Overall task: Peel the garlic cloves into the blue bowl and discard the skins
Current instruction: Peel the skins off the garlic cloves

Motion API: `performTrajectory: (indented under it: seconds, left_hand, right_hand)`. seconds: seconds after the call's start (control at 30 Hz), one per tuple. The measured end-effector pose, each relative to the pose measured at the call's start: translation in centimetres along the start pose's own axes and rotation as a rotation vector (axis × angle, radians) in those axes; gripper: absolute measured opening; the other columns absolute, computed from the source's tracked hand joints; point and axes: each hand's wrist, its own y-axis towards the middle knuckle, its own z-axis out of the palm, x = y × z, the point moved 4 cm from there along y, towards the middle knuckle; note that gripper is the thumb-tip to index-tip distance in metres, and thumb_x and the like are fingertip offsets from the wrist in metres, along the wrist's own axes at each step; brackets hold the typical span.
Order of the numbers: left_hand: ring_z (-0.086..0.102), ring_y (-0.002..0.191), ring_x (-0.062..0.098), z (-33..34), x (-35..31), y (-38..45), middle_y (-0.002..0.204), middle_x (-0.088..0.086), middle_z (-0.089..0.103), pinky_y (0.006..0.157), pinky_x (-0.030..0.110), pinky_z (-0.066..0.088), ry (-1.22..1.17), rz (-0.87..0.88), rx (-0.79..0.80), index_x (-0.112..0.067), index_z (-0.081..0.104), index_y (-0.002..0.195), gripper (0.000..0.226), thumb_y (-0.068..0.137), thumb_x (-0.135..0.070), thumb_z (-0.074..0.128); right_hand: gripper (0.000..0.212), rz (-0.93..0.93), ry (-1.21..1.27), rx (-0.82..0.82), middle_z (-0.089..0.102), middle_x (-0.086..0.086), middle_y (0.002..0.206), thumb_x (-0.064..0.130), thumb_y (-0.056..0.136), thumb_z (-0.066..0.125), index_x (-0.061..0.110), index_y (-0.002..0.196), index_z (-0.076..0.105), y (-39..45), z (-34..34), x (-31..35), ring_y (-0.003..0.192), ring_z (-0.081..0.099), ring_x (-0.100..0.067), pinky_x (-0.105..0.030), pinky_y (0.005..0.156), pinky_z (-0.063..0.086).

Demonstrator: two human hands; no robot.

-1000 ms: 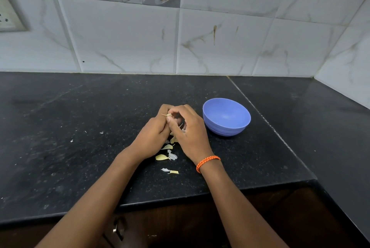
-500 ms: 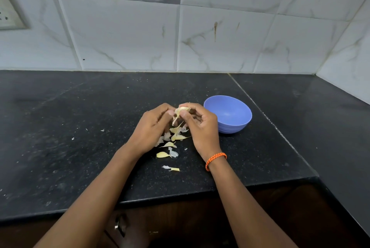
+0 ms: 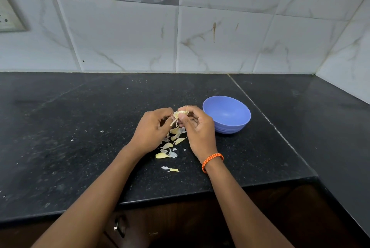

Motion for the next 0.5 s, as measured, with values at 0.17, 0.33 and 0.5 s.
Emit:
performTrajectory:
  seconds: [0.17, 0.33, 0.5]
  left_hand:
    - [0.04, 0.052, 0.013, -0.3, -0.4, -0.3, 0.058, -0.001, 0.051, 0.053, 0.034, 0.032, 0.091, -0.001, -0.035, -0.021, 0.058, 0.072, 0.03, 0.1, -0.03, 0.056]
    - [0.06, 0.076, 0.005, -0.8, 0.2, -0.8, 0.081, -0.022, 0.071, 0.063, 0.031, 0.045, 0.207, -0.002, -0.015, -0.036, 0.077, 0.089, 0.02, 0.103, -0.042, 0.063]
    - [0.053, 0.116, 0.009, -0.7, -0.2, -0.6, 0.127, -0.03, 0.068, 0.086, 0.041, 0.05, 0.217, 0.024, -0.028, -0.044, 0.079, 0.117, 0.032, 0.103, -0.045, 0.05]
  right_hand:
    - [0.01, -0.032, -0.025, -0.126, 0.075, 0.001, 0.093, 0.015, 0.108, 0.062, 0.012, 0.111, 0.072, 0.1, -1.2, 0.2, 0.081, 0.072, -0.016, -0.039, 0.08, 0.063]
    - [0.013, -0.065, -0.055, -0.081, 0.076, -0.002, 0.101, 0.015, 0.107, 0.064, 0.009, 0.115, 0.073, -0.1, -1.3, 0.5, 0.085, 0.075, -0.014, -0.025, 0.077, 0.061]
    - [0.024, -0.082, -0.089, -0.012, 0.073, -0.004, 0.108, 0.022, 0.111, 0.058, 0.01, 0.123, 0.075, -0.3, -0.7, 0.5, 0.08, 0.075, -0.018, -0.026, 0.071, 0.062]
